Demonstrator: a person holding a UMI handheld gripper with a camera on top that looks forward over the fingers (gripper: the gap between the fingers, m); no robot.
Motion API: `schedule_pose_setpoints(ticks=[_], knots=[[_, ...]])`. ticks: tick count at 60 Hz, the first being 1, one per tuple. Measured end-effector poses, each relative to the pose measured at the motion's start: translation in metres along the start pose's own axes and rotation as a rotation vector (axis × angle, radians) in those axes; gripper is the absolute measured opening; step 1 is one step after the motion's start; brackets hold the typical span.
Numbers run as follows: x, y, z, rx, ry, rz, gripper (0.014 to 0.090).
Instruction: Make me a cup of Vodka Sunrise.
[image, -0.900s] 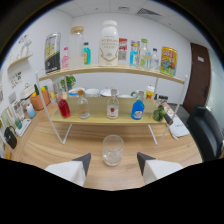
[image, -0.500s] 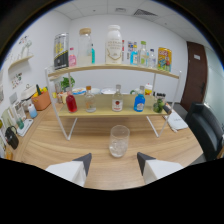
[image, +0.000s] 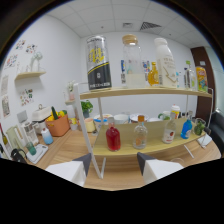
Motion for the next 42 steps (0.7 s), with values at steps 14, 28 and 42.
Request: schedule_pose_setpoints(ticks=[14,28,42], knots=[[-0.004,-0.014,0.08,0.03,0.024,-0.038,0.0764],[0.004,-0.014,0.114,0.024,0.065,-0.062,0.0365],[0.0,-0.014,0.111,0.024,0.045,-0.088,0.0349]])
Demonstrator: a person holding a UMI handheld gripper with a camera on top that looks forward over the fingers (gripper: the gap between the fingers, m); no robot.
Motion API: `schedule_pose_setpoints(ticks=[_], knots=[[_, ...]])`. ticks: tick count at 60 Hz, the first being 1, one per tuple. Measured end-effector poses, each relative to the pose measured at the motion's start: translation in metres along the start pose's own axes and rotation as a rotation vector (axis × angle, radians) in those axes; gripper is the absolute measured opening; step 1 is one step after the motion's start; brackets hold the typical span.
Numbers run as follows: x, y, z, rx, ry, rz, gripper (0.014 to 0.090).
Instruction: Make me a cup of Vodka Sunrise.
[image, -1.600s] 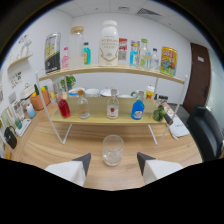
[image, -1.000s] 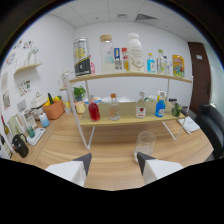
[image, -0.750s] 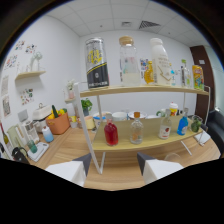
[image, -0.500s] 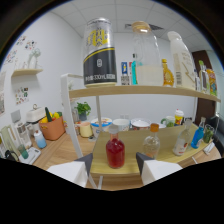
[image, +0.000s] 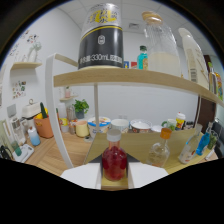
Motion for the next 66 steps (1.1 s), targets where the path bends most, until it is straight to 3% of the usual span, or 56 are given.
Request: schedule_pose_setpoints(ticks=[19,37,45,52,66], knots=[[0.012,-0.008,-0.061,0.053,-0.032,-0.039,0.0345],[0.087,0.067,-0.098,-0.055,0.069,0.008,0.0344],[0.102,0.074,-0.103,-0.062,0.074,0.042,0.0346],[0.091,0.061,-0.104,-0.046,0.006,0.211,0.0346],[0.076,0.025,-0.095,-0.027,-0.202,0.989,0.0345]])
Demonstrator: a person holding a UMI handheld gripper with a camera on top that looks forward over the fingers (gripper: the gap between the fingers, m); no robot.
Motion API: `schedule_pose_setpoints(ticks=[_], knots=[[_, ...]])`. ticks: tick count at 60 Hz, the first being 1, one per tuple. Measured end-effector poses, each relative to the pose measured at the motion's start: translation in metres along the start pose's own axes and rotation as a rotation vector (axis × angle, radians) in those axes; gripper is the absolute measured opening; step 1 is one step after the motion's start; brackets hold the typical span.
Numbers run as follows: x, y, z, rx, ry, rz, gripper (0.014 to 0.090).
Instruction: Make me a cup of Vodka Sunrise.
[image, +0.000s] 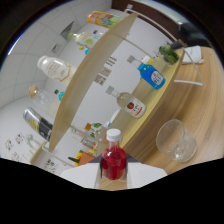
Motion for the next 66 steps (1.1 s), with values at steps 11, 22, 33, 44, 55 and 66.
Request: schedule_pose_setpoints(ticks=[11,22,33,44,55,66], knots=[[-0.01,-0.016,0.005,0.006,-0.146,0.498,0.0343],[-0.013,-0.04,-0.004,0.017,-0.281,0.93,0.0342],[-0.009,-0.048,-0.007,0.054,-0.377,1.209,0.0342],[-0.005,-0.047,-0.009,0.067,-0.344,1.156,0.0341],[-0.032,-0.045,-0.019,0.112,-0.195,0.557,0.0344],[-0.071,-0.028,-0.023,0.183,-0.043,-0.243,0.0347]])
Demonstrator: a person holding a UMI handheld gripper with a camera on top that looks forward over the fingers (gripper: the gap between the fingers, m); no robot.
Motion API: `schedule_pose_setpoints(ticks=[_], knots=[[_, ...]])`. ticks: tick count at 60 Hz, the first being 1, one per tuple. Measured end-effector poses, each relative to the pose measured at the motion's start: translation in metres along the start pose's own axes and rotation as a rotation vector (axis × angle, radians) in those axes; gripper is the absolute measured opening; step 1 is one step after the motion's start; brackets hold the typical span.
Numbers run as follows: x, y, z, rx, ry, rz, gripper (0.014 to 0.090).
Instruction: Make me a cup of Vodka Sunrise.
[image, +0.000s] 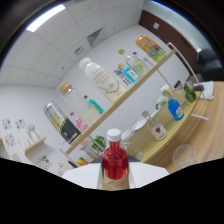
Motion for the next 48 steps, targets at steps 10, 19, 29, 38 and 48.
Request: schedule_pose_setpoints(ticks=[10,19,29,38,48], knots=[[0.001,0.064,0.013,-0.044,0.069,-0.443,0.0345],[0.024,0.145,0.029,-0.167,0.107,-0.629,0.0344],[0.055,0.21,0.04,-0.295,0.158,-0.693,0.0344],[0.07,0.242,0.043,-0.372,0.191,-0.727,0.0343],[0.077,0.257,0.045,-0.426,0.217,-0.712,0.0347]])
